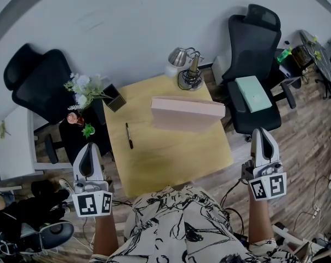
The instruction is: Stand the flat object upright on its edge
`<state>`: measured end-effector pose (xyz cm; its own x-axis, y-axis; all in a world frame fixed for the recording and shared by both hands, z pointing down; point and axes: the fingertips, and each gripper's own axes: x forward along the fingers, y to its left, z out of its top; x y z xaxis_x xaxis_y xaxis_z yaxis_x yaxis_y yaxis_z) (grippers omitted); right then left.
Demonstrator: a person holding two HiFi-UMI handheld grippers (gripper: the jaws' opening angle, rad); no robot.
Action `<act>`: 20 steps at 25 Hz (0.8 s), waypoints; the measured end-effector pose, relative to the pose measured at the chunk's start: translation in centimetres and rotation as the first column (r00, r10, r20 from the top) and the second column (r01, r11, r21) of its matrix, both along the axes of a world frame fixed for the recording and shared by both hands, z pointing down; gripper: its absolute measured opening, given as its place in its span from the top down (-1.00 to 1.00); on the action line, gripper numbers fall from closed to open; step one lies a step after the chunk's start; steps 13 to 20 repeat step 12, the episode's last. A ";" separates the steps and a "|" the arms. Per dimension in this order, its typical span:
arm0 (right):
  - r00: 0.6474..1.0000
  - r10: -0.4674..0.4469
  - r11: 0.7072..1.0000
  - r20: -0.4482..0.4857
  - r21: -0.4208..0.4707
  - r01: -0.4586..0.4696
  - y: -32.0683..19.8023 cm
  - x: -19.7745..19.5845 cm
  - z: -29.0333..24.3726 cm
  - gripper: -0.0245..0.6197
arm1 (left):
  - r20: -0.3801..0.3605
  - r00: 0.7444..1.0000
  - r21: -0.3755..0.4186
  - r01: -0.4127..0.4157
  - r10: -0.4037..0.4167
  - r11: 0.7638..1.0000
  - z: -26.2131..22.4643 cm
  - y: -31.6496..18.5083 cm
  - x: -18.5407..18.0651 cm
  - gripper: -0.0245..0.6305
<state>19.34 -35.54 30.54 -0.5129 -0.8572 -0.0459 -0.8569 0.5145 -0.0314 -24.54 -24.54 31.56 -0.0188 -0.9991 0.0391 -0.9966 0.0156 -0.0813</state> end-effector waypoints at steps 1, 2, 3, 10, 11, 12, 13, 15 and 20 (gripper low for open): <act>1.000 0.000 1.000 -0.002 0.001 0.000 -0.1 0.0 0.0 0.91 | 0.000 1.000 0.000 -0.001 0.001 1.000 0.0 -0.1 0.0 0.92; 1.000 0.000 1.000 -0.003 0.001 0.000 -0.1 0.0 0.0 0.91 | -0.001 1.000 0.001 -0.001 0.001 1.000 0.0 -0.1 0.0 0.92; 1.000 -0.001 1.000 -0.004 0.001 0.001 -0.2 -0.1 0.0 0.91 | -0.001 1.000 0.001 -0.001 0.001 1.000 0.0 -0.2 0.1 0.92; 1.000 -0.001 1.000 -0.006 0.001 0.001 -0.3 -0.2 -0.1 0.91 | -0.006 1.000 0.000 -0.001 0.001 1.000 0.1 -0.4 0.0 0.92; 1.000 0.001 1.000 -0.006 0.002 -0.001 -0.3 -0.2 -0.1 0.91 | -0.007 1.000 0.000 0.000 0.000 1.000 0.1 -0.3 -0.1 0.92; 1.000 0.002 1.000 -0.006 0.003 -0.002 -0.3 -0.2 -0.1 0.91 | -0.008 1.000 0.000 0.001 -0.001 1.000 0.1 -0.3 -0.1 0.92; 1.000 0.002 1.000 -0.006 0.003 -0.002 -0.3 -0.2 -0.1 0.91 | -0.008 1.000 0.000 0.001 -0.001 1.000 0.1 -0.3 -0.1 0.92; 1.000 0.002 1.000 -0.006 0.003 -0.002 -0.3 -0.2 -0.1 0.91 | -0.008 1.000 0.000 0.001 -0.001 1.000 0.1 -0.3 -0.1 0.92; 1.000 0.002 1.000 -0.006 0.003 -0.002 -0.3 -0.2 -0.1 0.91 | -0.008 1.000 0.000 0.001 -0.001 1.000 0.1 -0.3 -0.1 0.92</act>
